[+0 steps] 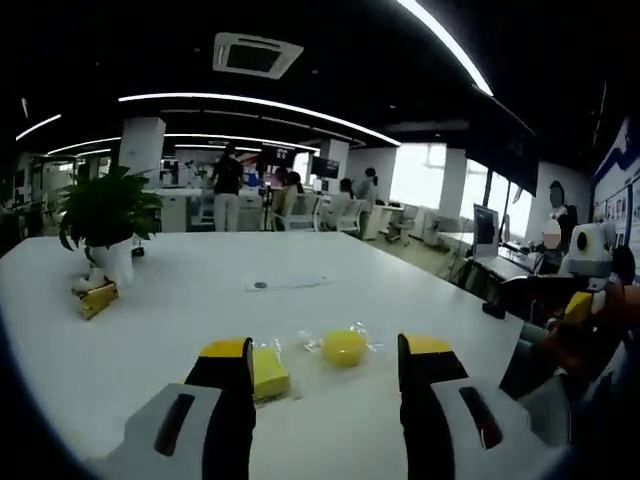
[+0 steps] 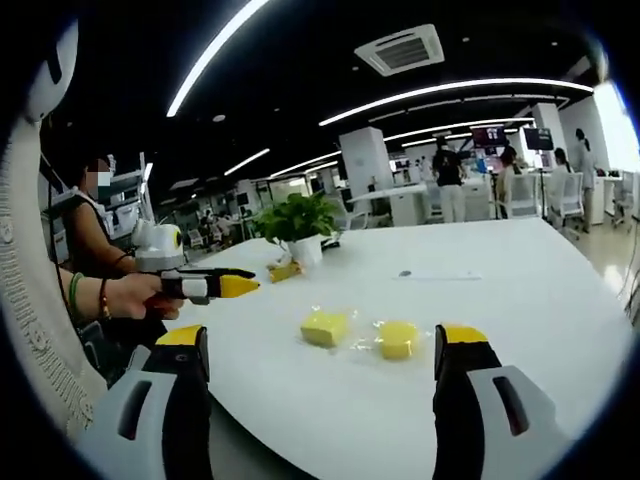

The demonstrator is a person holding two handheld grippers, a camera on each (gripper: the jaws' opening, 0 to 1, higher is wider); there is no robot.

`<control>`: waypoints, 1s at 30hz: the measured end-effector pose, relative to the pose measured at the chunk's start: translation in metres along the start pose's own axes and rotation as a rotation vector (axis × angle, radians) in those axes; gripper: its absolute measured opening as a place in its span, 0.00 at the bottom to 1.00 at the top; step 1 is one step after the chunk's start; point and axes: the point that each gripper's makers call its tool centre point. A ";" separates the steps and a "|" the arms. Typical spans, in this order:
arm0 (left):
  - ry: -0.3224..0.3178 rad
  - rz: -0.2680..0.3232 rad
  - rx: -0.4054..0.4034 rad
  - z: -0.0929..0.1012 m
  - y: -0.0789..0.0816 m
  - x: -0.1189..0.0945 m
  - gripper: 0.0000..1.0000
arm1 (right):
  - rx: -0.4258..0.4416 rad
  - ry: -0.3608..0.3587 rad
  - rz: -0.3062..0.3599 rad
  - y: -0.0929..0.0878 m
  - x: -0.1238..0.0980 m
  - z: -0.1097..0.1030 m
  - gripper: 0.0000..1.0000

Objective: Compare the silicone blocks by pressing each to a similar depth, holding the contact briefly, and releasing to observe deformation and rebound differences across the visible hardness samples.

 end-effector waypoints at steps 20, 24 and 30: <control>0.060 -0.066 0.022 -0.012 -0.028 -0.061 0.79 | 0.032 -0.005 -0.035 -0.025 -0.014 -0.002 0.86; 0.048 -0.086 0.012 -0.012 -0.035 -0.065 0.79 | 0.051 -0.012 -0.053 -0.029 -0.017 0.000 0.86; 0.034 -0.120 0.077 -0.005 -0.038 -0.071 0.83 | 0.060 -0.034 -0.087 -0.035 -0.021 0.007 0.89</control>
Point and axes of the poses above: the point that each gripper's makers call its tool centre point, and the gripper's own axes: x roughly forward along the fingers, z roughly to its right, y roughly out of its top, and after that the axes turned 6 degrees about x, right-handed
